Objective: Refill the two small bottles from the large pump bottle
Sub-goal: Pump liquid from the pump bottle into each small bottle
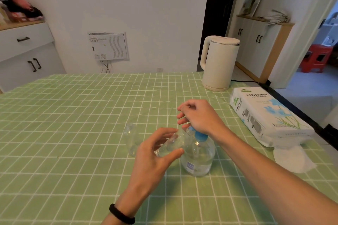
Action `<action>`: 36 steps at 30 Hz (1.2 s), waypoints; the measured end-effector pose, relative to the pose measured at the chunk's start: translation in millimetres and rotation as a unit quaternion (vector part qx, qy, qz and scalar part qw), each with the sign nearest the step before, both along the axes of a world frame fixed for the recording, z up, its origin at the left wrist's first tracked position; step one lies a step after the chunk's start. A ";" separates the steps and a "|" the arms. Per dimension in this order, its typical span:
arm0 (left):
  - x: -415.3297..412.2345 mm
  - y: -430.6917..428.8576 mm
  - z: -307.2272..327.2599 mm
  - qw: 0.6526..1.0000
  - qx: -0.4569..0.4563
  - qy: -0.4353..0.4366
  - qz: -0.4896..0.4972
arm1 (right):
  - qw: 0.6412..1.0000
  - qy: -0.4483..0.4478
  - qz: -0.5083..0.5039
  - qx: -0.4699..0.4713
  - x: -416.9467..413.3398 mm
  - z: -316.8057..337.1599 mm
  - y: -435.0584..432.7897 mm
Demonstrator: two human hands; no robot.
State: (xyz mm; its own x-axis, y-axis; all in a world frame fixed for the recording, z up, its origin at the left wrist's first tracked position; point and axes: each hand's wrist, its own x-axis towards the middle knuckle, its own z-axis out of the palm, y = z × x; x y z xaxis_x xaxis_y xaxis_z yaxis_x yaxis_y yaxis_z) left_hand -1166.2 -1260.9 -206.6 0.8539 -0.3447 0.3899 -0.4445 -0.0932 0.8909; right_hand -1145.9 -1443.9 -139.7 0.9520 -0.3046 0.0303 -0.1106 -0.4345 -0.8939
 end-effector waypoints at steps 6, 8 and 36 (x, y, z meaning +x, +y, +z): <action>-1.7 -0.2 7.7 1.000 -0.001 -0.005 -0.003 | 0.999 0.010 0.017 -0.031 -0.2 12.2 -0.7; -1.3 0.9 9.7 1.000 0.001 -0.014 -0.006 | 0.998 0.005 0.023 -0.061 1.4 15.6 0.0; -2.8 0.4 4.8 1.000 -0.024 0.004 -0.010 | 0.999 0.018 0.007 -0.038 3.2 12.1 -2.2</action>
